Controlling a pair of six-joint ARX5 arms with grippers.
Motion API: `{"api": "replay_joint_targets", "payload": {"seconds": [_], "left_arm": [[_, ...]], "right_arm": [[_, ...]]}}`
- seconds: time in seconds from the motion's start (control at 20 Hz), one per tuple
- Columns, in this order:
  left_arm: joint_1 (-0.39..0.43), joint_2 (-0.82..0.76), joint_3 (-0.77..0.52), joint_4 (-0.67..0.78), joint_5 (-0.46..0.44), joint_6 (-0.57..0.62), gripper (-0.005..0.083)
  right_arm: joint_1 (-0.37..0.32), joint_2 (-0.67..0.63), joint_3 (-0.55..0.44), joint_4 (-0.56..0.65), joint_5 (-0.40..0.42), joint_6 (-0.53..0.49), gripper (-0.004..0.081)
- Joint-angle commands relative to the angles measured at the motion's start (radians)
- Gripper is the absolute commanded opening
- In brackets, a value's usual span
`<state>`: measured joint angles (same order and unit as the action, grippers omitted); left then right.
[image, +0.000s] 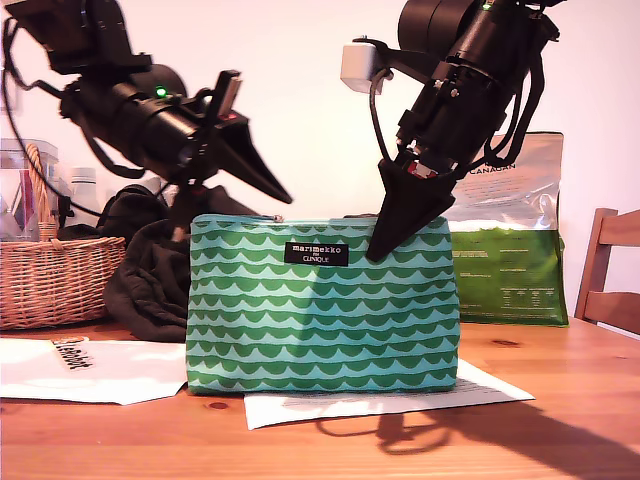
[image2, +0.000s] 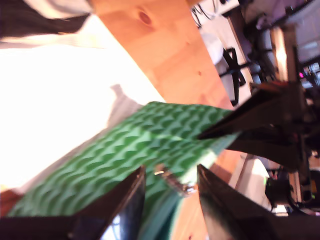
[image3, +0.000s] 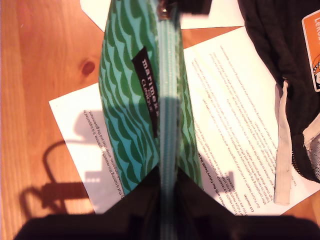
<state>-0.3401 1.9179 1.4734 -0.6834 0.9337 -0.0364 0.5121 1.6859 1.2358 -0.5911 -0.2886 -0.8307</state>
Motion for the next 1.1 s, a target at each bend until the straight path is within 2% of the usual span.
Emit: {"api": "replay_joint_targets", "payload": {"seconds": [0.0,0.2,0.45,1.05], "left_arm": [[-0.003,0.019,0.007,0.005,0.000,0.012,0.0220],[-0.002,0.019,0.007,0.001,-0.006,0.019,0.0122],[-0.003,0.019,0.007,0.012,-0.056,0.019,-0.0025],[0.023,0.019,0.007,0.011,-0.072,0.038,-0.0024]], "right_arm": [[0.005,0.003,-0.009,0.002,-0.001,0.005,-0.0013],[0.005,0.003,-0.009,-0.002,-0.001,0.005,-0.0013],[0.005,0.003,-0.009,-0.005,-0.001,0.005,-0.0013],[0.005,0.003,-0.009,-0.014,0.001,0.005,-0.0013]]}}
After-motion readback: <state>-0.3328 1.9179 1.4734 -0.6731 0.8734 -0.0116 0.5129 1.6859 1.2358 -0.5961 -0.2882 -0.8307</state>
